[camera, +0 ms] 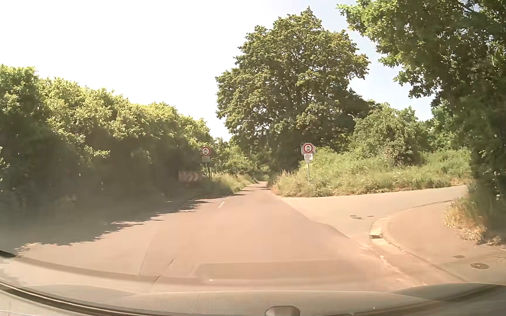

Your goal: Follow the waypoints while adhering to traffic rules and regulations

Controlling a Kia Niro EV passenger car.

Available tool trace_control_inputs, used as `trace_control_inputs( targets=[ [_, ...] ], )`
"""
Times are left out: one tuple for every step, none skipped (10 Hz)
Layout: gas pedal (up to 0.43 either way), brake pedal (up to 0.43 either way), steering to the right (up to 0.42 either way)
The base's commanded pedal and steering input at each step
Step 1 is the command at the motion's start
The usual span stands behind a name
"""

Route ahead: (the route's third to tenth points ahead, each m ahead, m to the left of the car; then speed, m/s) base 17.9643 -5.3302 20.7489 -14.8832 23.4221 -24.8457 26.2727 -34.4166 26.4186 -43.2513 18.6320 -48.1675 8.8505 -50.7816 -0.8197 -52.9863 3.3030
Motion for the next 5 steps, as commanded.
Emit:
trace_control_inputs(
  targets=[
    [0.0,0.195,0.008],
    [0.0,0.195,0.007],
    [0.0,0.195,0.007],
    [0.0,0.195,0.007],
    [0.0,0.195,0.007]
  ],
)
